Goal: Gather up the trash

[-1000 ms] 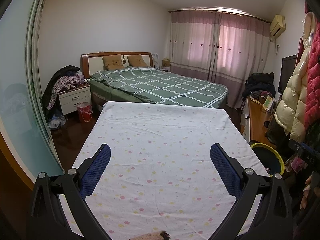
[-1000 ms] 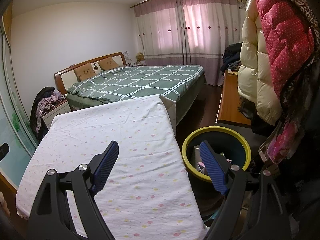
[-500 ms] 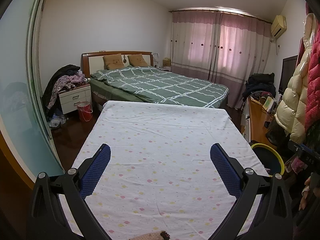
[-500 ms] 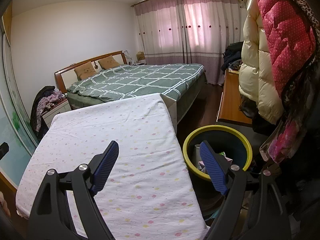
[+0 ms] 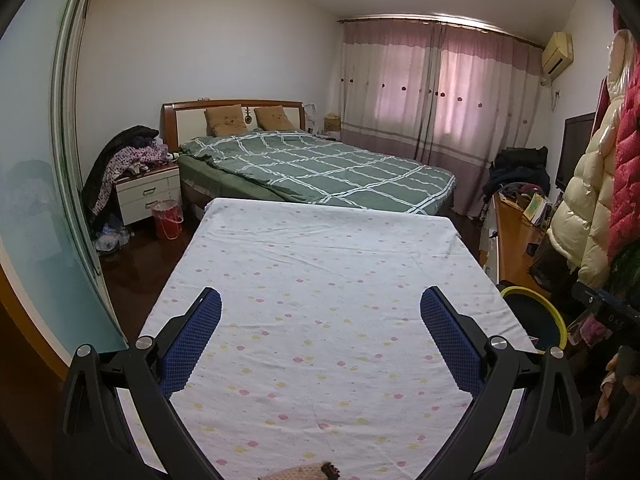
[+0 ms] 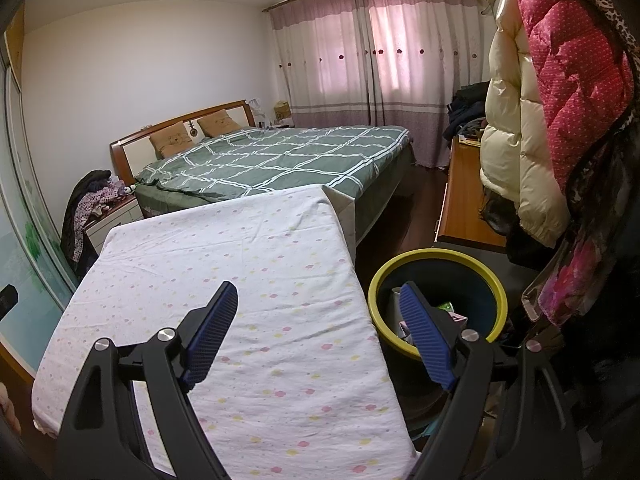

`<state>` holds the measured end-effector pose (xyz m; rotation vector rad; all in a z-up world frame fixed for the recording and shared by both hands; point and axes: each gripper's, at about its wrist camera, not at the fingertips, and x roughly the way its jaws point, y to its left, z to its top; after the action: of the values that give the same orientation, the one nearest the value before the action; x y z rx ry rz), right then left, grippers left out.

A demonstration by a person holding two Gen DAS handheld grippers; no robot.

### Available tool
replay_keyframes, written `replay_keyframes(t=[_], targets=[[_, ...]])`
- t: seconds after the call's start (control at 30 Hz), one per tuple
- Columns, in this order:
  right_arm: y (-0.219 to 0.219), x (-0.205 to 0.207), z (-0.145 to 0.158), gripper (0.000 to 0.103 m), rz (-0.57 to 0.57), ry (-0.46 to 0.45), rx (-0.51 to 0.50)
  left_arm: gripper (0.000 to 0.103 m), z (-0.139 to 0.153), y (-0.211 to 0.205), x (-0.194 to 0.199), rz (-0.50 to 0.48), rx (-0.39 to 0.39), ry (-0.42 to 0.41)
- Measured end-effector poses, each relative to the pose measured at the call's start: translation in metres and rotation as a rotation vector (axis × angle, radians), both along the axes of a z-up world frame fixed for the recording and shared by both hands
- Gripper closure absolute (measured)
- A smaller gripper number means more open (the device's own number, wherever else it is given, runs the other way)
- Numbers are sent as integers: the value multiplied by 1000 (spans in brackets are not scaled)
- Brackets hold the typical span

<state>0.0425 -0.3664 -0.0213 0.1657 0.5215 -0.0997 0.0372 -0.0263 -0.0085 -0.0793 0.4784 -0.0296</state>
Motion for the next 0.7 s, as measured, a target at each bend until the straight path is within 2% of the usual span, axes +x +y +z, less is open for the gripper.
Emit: replay_keyframes(t=[0.7], targets=[[2, 2, -2, 24, 7, 9, 0, 5, -3, -7, 1, 2, 17, 5]])
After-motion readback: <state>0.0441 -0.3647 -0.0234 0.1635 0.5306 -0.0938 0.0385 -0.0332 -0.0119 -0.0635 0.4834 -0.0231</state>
